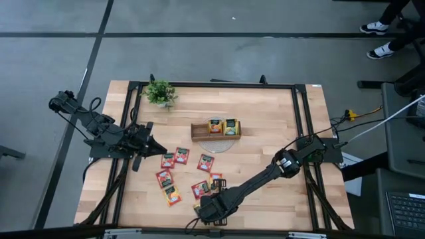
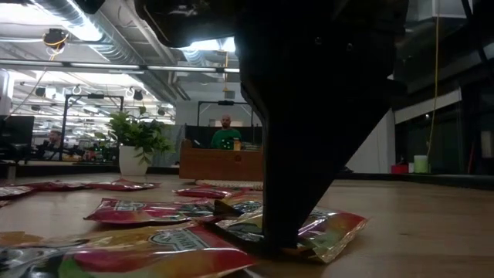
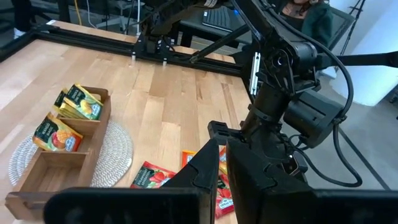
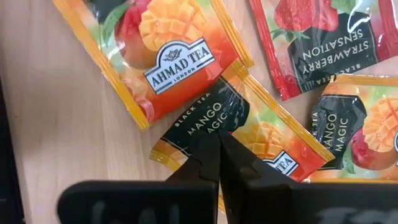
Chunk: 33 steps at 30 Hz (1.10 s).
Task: Pick & Place Tea
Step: Put the orange tea bag into the middle section of the wooden organizer
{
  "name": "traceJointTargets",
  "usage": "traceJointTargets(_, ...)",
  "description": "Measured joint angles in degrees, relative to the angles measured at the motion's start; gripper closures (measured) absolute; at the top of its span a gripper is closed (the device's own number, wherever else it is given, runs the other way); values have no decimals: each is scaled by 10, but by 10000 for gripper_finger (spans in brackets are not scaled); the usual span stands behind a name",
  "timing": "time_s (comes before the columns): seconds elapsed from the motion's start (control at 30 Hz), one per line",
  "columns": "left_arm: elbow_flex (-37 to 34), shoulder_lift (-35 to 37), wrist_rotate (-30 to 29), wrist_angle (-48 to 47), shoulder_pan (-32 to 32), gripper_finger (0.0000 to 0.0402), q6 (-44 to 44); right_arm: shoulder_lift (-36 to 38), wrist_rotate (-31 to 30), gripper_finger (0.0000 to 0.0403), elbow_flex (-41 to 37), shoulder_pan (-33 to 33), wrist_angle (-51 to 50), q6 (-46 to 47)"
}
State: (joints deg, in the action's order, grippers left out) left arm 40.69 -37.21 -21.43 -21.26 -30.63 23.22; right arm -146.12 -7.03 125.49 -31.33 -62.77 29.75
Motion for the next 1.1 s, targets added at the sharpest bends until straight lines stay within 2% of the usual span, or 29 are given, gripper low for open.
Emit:
traceJointTargets(0.3,0,0,0,0,0,373,1,0,0,400,0,0,6,0)
traceJointTargets(0.5,0,0,0,0,0,373,1,0,7,376,0,0,6,-1)
traceJointTargets(0.67,0,0,0,0,0,373,1,0,8,336,2,0,7,-14)
traceJointTargets(0.9,0,0,0,0,0,373,1,-8,11,255,58,1,-16,-48)
traceJointTargets(1.1,0,0,0,0,0,373,1,-9,14,207,83,6,-58,-56)
